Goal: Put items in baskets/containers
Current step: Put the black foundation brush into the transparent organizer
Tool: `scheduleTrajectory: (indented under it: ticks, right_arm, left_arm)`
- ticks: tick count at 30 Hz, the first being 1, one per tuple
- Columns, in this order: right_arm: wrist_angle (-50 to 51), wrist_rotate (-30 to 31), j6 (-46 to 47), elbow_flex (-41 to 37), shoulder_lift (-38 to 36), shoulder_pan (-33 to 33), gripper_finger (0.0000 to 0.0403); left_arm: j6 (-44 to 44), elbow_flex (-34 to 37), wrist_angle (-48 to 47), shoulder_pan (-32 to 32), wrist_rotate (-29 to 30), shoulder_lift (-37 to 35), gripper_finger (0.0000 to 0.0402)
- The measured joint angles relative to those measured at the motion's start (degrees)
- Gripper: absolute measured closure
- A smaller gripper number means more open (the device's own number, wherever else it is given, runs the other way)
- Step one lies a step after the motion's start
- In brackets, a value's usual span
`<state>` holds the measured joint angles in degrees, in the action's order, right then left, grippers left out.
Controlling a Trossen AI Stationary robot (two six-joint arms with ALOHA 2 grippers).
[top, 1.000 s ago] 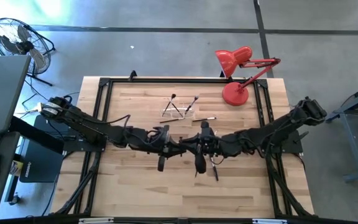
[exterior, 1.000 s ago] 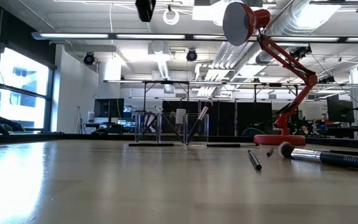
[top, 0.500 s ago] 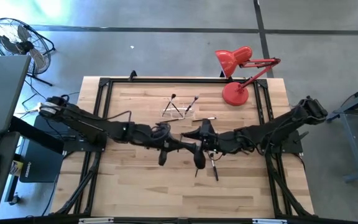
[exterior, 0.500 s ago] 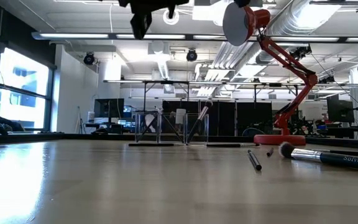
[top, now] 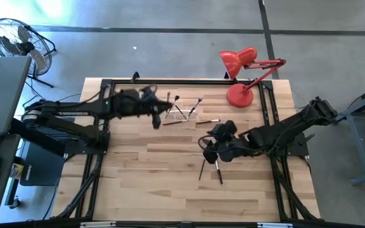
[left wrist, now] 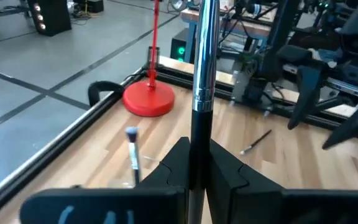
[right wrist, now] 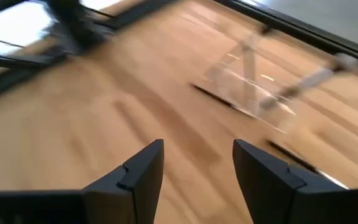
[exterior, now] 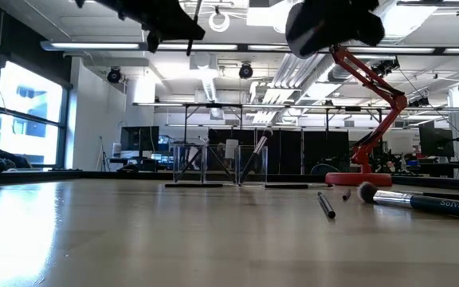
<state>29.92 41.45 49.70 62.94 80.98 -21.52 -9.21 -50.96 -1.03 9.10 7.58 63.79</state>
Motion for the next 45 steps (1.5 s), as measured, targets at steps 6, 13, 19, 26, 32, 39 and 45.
scheduleTrajectory:
  ticks: [6, 13, 19, 26, 32, 39, 45]
  right_arm:
    - [7.69, 3.79, 6.17, 0.00, 0.83, 1.35, 0.0243]
    - [9.87, 4.31, 6.85, 0.00, 0.85, 3.83, 0.0270]
    - [9.35, 2.87, 4.11, 0.00, 0.83, 8.08, 0.0277]
    - [7.61, 2.57, 0.63, 0.00, 0.85, 14.13, 0.0277]
    - [7.51, 2.01, -0.57, 0.00, 0.85, 16.35, 0.0277]
    - [7.49, 1.80, -0.64, 0.00, 0.85, 17.46, 0.0277]
    - [7.45, 1.78, -0.69, 0.00, 0.85, 18.32, 0.0277]
  left_arm:
    - [1.50, 0.60, 5.34, 11.87, -13.82, 4.14, 0.0382]
    - [-5.00, 13.88, 31.25, 19.51, -23.80, 9.94, 0.0382]
    - [-2.27, 25.57, 50.81, 22.51, -25.06, 13.60, 0.0382]
    - [0.95, 28.11, 63.08, 22.39, -27.57, 25.09, 0.0382]
    - [2.62, 27.38, 65.63, 22.41, -27.73, 30.36, 0.0382]
    - [3.50, 27.30, 65.65, 22.41, -27.62, 32.75, 0.0363]
    - [7.73, 27.30, 64.97, 22.39, -27.33, 32.92, 0.0338]
